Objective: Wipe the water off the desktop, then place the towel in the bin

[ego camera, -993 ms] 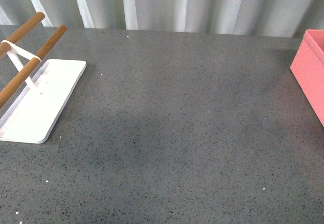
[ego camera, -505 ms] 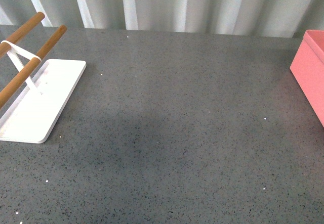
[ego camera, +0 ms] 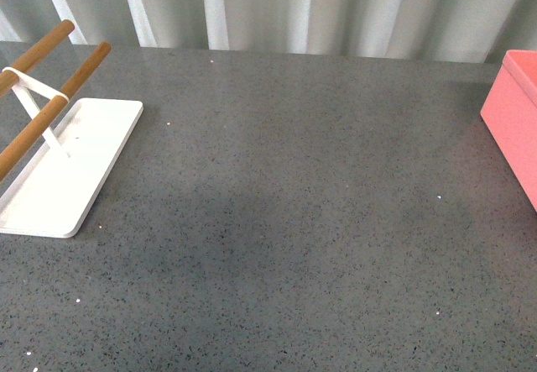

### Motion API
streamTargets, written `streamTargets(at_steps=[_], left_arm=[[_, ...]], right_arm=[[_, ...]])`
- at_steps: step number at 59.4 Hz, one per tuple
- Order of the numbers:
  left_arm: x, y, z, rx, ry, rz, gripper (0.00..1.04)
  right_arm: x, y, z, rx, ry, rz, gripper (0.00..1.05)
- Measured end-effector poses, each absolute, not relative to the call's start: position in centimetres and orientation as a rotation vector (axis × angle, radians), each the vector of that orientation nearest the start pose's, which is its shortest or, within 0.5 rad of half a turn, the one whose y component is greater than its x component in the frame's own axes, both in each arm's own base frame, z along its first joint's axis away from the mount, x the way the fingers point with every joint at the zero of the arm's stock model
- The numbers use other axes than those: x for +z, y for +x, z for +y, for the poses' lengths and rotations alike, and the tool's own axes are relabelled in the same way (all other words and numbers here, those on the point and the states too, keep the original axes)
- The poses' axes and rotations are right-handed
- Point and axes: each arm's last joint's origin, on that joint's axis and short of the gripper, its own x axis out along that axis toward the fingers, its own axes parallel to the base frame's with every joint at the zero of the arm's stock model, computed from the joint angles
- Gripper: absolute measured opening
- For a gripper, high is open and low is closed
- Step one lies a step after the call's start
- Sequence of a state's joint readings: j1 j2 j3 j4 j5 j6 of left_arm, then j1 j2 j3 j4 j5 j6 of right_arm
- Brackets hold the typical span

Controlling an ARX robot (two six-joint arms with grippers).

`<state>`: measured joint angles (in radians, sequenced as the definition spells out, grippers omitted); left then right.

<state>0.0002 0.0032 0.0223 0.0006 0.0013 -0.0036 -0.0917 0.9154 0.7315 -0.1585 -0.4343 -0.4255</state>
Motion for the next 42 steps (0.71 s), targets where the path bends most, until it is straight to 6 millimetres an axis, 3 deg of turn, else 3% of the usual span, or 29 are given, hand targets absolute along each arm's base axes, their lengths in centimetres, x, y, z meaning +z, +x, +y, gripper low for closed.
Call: streamTargets(at_steps=[9,21,31,42], left_arm=[[17.1,9.6,0.0,-0.001,-0.004,-0.020,0.98],[17.1,9.6,0.0,-0.002,-0.004,-0.020,0.98],[17.1,9.6,0.0,-0.001,-0.004,-0.020,0.98],[17.1,9.6,0.0,-0.001,-0.004,-0.020,0.98]], right_arm=[[25.9,18.0,0.0,0.023,-0.140,0.017,0.68],[21.6,16.5,0.0,0.000,-0.033,0.020,0.32],[20.4,15.2,0.0,0.001,-0.022,0.006,0.03],[19.2,14.1,0.0,0.001,-0.017,0.007,0.03]])
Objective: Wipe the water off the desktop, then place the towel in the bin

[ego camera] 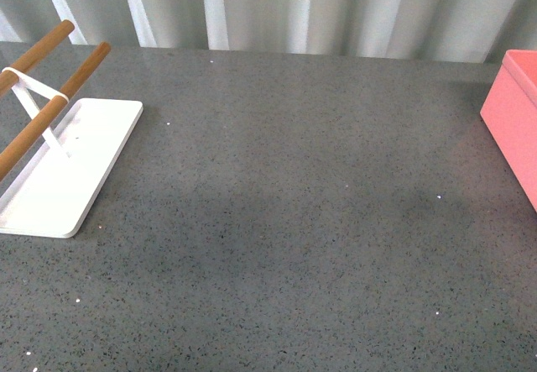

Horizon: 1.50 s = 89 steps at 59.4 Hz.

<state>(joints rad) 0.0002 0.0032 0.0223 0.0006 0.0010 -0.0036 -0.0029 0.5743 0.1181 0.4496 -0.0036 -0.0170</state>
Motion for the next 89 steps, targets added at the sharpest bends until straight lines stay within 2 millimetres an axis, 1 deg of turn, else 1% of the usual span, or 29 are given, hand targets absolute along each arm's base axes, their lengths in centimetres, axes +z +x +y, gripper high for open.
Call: streamTargets(at_steps=[15,30,35,65,71,74,89], left_arm=[[17.1,9.6,0.0,-0.001,-0.004,-0.020,0.98],[17.1,9.6,0.0,-0.001,-0.004,-0.020,0.98],[17.1,9.6,0.0,-0.001,-0.004,-0.020,0.98],[17.1,9.6,0.0,-0.001,-0.004,-0.020,0.98],[17.1,9.6,0.0,-0.001,-0.004,-0.020,0.98],[17.1,9.6,0.0,-0.001,-0.004,-0.020,0.98],[17.1,9.6,0.0,-0.001,-0.004,-0.021,0.98]], right_arm=[[18.1,12.8,0.0,0.001,-0.016,0.004,0.03],[17.3,12.0,0.0,0.000,-0.013,-0.003,0.03],[17.4,11.8,0.0,0.000,-0.013,-0.024,0.03],[17.3,10.8,0.0,-0.001,-0.012,-0.024,0.03],[16.8,9.9,0.0,-0.001,-0.011,0.012,0.03],[17.1,9.7,0.0,-0.002,-0.011,-0.016,0.03],[17.1,9.7,0.0,-0.002,-0.011,-0.018,0.03]])
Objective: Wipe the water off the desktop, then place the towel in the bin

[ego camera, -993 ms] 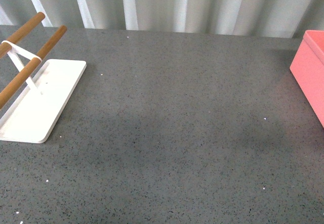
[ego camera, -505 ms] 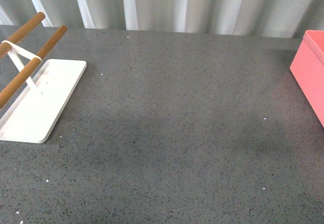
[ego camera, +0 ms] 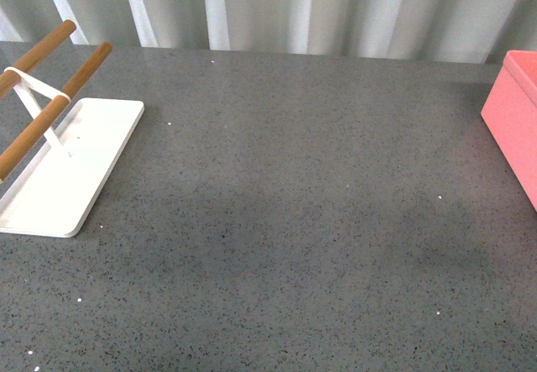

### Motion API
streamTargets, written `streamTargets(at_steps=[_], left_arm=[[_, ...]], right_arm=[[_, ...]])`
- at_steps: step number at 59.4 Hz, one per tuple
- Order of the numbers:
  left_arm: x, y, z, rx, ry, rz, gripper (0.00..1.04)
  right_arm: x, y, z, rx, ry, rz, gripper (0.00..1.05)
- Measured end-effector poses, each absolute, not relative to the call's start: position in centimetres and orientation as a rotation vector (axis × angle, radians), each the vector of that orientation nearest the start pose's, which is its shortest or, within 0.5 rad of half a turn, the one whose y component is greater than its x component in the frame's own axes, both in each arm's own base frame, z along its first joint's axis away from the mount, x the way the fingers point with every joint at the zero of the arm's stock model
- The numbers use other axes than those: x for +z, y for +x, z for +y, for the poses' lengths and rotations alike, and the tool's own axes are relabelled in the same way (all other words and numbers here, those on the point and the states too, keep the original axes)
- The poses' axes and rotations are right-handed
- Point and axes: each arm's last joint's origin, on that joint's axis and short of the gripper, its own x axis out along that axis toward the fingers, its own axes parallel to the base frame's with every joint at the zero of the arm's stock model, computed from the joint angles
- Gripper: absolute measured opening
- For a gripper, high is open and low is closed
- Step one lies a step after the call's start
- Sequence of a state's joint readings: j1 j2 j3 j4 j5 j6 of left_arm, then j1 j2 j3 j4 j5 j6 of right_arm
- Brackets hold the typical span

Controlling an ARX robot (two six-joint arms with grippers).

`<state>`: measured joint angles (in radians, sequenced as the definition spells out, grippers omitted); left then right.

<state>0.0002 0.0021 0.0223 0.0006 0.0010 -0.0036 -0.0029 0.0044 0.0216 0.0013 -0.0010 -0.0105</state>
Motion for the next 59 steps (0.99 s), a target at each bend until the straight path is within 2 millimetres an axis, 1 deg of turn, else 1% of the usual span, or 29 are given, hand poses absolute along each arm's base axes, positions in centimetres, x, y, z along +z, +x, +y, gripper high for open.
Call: streamTargets(at_steps=[4,7,12,13,16,17,21,23,26,31,35,40,59], left_arm=[[17.11,9.64,0.00,-0.001,-0.004,-0.021,0.98],[17.10,9.64,0.00,-0.001,-0.004,-0.021,0.98],[17.10,9.64,0.00,-0.001,-0.004,-0.021,0.98],[17.10,9.64,0.00,-0.001,-0.004,-0.021,0.98],[17.10,9.64,0.00,-0.001,-0.004,-0.021,0.98],[17.11,9.64,0.00,-0.001,-0.004,-0.021,0.98],[17.10,9.64,0.00,-0.001,-0.004,-0.021,0.98],[17.11,9.64,0.00,-0.001,-0.004,-0.021,0.98],[17.10,9.64,0.00,-0.001,-0.004,-0.021,0.98],[17.10,9.64,0.00,-0.001,-0.004,-0.021,0.98],[17.10,9.64,0.00,-0.001,-0.004,-0.021,0.98],[17.10,9.64,0.00,-0.001,-0.004,-0.021,0.98],[17.10,9.64,0.00,-0.001,-0.004,-0.021,0.98]], right_arm=[[17.07,9.66,-0.02,-0.002,-0.011,-0.019,0.03],[17.06,9.66,-0.02,-0.002,-0.011,-0.018,0.09],[17.06,9.66,-0.02,-0.002,-0.011,-0.018,0.25],[17.07,9.66,-0.02,-0.002,-0.010,-0.019,0.27],[17.07,9.66,-0.02,-0.002,-0.011,-0.019,0.41],[17.07,9.66,-0.02,-0.002,-0.011,-0.019,0.43],[17.06,9.66,-0.02,-0.002,-0.011,-0.018,0.57],[17.07,9.66,-0.02,-0.002,-0.011,-0.019,0.66],[17.07,9.66,-0.02,-0.002,-0.011,-0.019,0.73],[17.07,9.66,-0.02,-0.002,-0.011,-0.019,0.89],[17.07,9.66,-0.02,-0.002,-0.009,-0.019,1.00],[17.07,9.66,-0.02,-0.002,-0.009,-0.019,0.97],[17.07,9.66,-0.02,-0.002,-0.009,-0.019,0.98]])
